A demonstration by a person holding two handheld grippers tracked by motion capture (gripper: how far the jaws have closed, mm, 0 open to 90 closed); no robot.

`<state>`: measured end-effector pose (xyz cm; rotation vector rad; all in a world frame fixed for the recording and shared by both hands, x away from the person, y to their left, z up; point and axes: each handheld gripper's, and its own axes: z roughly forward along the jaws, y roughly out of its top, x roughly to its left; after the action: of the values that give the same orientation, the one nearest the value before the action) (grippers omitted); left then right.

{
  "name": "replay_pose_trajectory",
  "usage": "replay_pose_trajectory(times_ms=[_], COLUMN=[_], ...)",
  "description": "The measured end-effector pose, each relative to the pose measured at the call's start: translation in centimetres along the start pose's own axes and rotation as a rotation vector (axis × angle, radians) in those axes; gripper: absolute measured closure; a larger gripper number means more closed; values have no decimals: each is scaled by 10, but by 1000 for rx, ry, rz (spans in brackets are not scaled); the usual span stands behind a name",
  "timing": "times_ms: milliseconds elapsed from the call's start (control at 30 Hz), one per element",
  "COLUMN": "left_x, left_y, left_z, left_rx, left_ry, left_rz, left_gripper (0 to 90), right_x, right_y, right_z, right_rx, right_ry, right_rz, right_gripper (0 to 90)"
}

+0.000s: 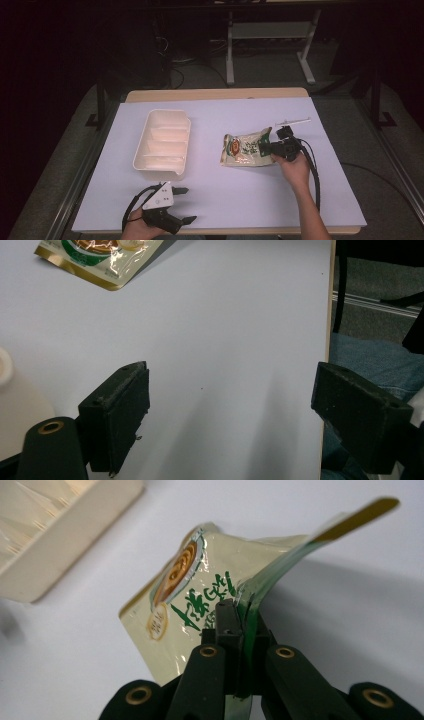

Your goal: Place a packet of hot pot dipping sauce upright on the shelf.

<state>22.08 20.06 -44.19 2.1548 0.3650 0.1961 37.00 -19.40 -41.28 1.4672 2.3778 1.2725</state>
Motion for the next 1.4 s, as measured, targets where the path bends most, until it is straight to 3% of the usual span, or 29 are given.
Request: replay_pose_trajectory(times_ms=[433, 867, 933, 1067, 1400], left_x=[0, 1, 1, 1, 1], left_y=[0, -2, -2, -2, -1], left_z=[-1, -3, -3, -2, 0], left_rx=[2, -2, 0, -1, 5], left_ry=[5, 9, 8, 6, -1], left_rz=[6, -3, -4, -3, -2], left_gripper=[152, 152, 152, 152, 152], right_x=[37, 67, 78, 90, 111], right_y=[31, 58, 65, 73, 95], right_z=[-20, -27, -29, -29, -31], right_rx=[-16, 16, 33, 57, 75], right_ry=[11, 60, 66, 64, 106], right_rz=[-159, -286, -341, -393, -474], right_gripper=[894, 897, 897, 897, 897])
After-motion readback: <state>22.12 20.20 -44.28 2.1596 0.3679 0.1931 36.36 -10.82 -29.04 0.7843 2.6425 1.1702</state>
